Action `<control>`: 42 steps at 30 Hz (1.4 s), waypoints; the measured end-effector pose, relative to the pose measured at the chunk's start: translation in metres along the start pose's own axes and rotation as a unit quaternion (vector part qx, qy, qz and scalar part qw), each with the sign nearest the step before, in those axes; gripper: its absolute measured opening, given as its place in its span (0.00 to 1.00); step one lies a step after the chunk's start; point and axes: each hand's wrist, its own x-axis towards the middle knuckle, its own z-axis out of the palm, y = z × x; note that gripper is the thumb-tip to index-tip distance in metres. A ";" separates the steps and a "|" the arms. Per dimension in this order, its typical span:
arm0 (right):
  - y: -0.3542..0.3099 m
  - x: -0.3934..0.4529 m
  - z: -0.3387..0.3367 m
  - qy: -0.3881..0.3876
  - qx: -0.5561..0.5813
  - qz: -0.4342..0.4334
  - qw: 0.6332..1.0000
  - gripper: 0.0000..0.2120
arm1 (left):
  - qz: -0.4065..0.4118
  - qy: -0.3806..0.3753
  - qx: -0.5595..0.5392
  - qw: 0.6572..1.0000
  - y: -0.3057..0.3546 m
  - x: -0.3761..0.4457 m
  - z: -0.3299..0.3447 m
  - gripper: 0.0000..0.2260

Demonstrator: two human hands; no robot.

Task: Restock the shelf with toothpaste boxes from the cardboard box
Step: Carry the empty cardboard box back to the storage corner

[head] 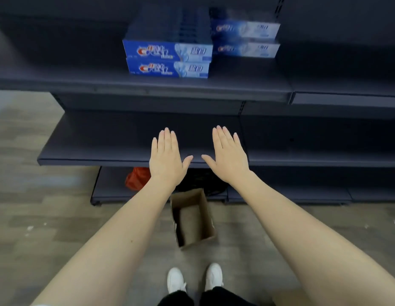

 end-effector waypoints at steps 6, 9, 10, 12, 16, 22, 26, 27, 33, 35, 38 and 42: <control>0.001 -0.015 0.071 -0.068 0.031 -0.015 0.997 0.38 | -0.030 -0.088 -0.016 0.996 0.014 -0.019 0.071 0.36; 0.002 -0.032 0.118 -0.133 0.041 -0.018 0.990 0.38 | -0.057 -0.152 -0.033 0.986 0.020 -0.039 0.117 0.36; 0.002 -0.038 0.134 -0.156 0.042 -0.019 0.987 0.38 | -0.067 -0.175 -0.033 0.982 0.021 -0.046 0.133 0.36; 0.003 -0.050 0.165 -0.198 0.042 -0.019 0.979 0.38 | -0.087 -0.222 -0.033 0.971 0.022 -0.059 0.165 0.36; 0.006 -0.061 0.226 -0.263 0.042 -0.006 0.964 0.39 | -0.106 -0.273 -0.025 0.956 0.022 -0.074 0.224 0.37; 0.010 -0.065 0.322 -0.332 0.005 0.000 0.943 0.39 | -0.086 -0.296 0.011 0.951 0.029 -0.064 0.312 0.37; 0.009 -0.048 0.392 -0.340 -0.012 0.007 0.940 0.39 | -0.110 -0.313 0.015 0.943 0.031 -0.058 0.384 0.39; 0.009 -0.042 0.409 -0.337 -0.013 0.014 0.941 0.40 | -0.112 -0.315 0.016 0.942 0.031 -0.057 0.402 0.39; 0.013 -0.015 0.501 -0.315 -0.025 0.074 0.946 0.45 | -0.149 -0.327 -0.001 0.933 0.029 -0.052 0.495 0.44; 0.016 -0.007 0.519 -0.316 -0.031 0.095 0.944 0.46 | -0.169 -0.330 -0.011 0.929 0.027 -0.050 0.517 0.45; 0.016 -0.002 0.538 -0.328 -0.029 0.125 0.936 0.46 | -0.211 -0.341 -0.054 0.914 0.024 -0.047 0.539 0.42; 0.002 -0.001 0.551 -0.344 0.007 0.135 0.929 0.35 | -0.224 -0.346 -0.126 0.902 0.034 -0.044 0.549 0.32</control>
